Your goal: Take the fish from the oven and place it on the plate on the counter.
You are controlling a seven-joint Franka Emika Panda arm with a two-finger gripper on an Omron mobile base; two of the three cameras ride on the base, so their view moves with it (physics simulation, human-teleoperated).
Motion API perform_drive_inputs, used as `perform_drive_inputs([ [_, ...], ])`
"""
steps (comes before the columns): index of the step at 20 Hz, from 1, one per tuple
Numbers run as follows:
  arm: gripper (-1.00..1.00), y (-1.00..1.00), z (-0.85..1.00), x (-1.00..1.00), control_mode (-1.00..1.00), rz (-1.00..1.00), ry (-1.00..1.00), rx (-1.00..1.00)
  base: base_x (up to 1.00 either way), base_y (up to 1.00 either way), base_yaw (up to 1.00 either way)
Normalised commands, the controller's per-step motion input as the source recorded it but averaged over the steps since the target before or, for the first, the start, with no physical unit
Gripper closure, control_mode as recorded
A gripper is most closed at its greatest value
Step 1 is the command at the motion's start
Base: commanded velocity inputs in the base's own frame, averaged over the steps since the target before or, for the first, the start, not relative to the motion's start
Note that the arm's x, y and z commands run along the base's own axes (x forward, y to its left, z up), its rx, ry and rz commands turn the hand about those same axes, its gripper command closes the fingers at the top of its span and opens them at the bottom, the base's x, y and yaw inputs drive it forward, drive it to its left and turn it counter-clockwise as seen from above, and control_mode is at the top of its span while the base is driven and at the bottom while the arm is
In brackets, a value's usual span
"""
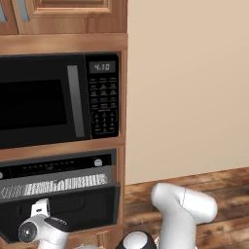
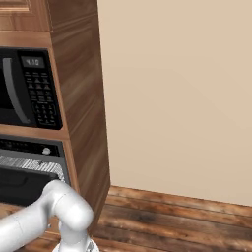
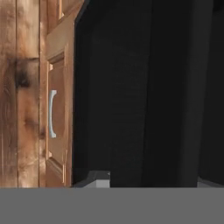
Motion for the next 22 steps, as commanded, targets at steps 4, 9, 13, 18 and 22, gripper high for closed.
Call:
perform_drive_inputs([
  [4,1.00,0.00,-1.00,-1.00,-1.00,0.04,0.13,-0.03,0.00,0.00,0.00],
  [9,1.00,0.00,-1.00,-1.00,-1.00,0.07,0.07,-0.03,0.00,0.00,0.00],
  [13,1.00,0.00,-1.00,-1.00,-1.00,0.06,0.13,-0.06,0.00,0.00,0.00],
  [18,1.00,0.00,-1.00,-1.00,-1.00,0.07,0.15,-0.06,0.00,0.00,0.00],
  [22,1.00,0.00,-0.96,-1.00,-1.00,0.07,0.16,-0.06,0.00,0.00,0.00],
])
